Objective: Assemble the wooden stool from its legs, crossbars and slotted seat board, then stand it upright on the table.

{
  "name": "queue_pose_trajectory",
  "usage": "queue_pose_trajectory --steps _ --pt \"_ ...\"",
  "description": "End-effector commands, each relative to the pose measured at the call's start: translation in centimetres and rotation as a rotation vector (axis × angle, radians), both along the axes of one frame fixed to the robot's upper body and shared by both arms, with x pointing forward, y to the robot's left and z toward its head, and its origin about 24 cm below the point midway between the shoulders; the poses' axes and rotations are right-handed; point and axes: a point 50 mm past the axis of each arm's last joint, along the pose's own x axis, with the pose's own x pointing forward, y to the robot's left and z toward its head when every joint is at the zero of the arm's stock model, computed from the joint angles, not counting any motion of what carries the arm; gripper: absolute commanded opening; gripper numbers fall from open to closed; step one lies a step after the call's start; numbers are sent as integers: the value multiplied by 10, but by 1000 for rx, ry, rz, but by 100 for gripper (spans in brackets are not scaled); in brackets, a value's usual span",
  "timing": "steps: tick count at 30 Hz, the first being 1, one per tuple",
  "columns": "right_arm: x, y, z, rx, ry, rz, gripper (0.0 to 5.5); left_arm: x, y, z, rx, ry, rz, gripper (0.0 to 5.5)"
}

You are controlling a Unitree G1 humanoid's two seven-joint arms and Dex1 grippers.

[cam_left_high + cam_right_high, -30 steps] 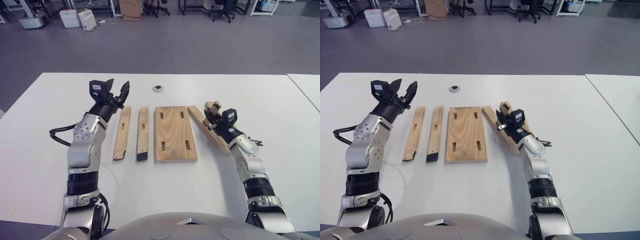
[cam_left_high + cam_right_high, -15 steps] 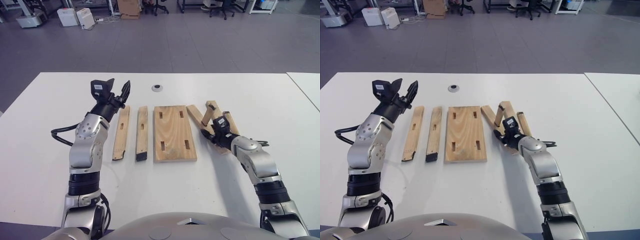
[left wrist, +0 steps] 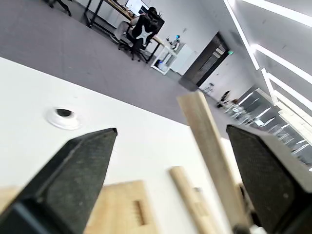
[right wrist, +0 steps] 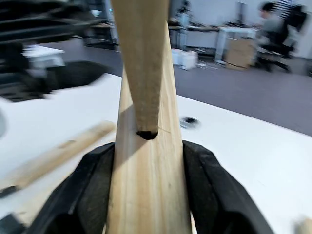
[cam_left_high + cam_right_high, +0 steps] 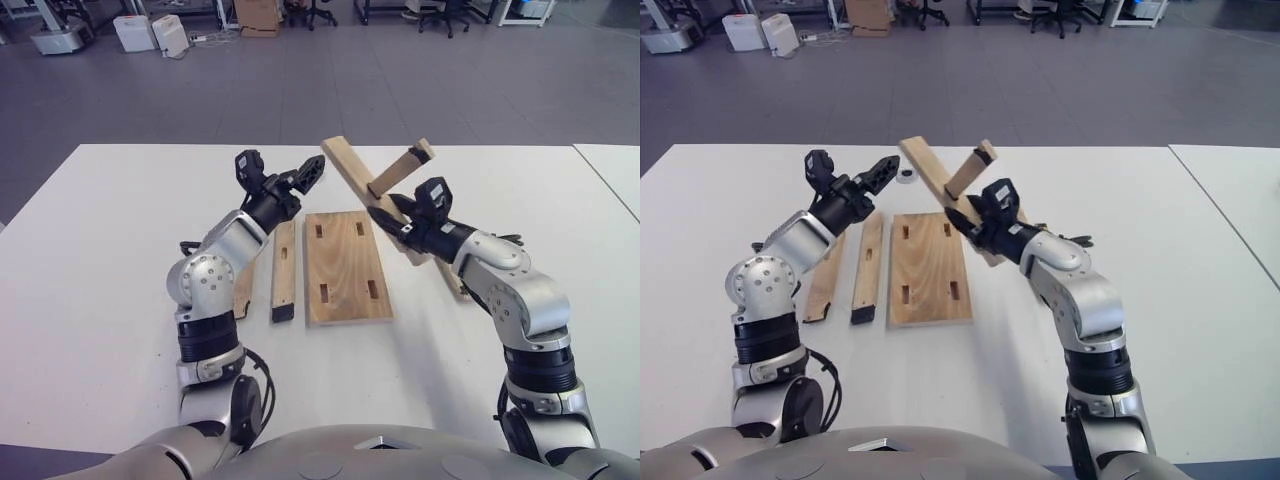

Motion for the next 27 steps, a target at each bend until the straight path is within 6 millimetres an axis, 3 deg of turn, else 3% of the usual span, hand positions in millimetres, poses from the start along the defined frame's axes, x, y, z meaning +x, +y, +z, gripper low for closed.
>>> queue_pose_trajectory --steps 1,11,17,21,23,27 --pt "-6 10 15 -2 -94 97 207 1 -6 21 -116 1 -43 395" --pt "-4 19 27 64 -177 105 207 -17 -1 11 -119 75 -49 213" --pt "-6 22 26 61 -179 125 207 -21 2 16 -110 48 -48 105" --pt "-6 21 17 9 -161 100 293 -25 26 25 -108 -11 114 102" --pt "-11 13 11 -27 -134 88 319 -41 41 26 -51 -52 213 102" --pt "-20 -23 -24 -221 10 5 319 -76 55 -1 153 -28 345 102"
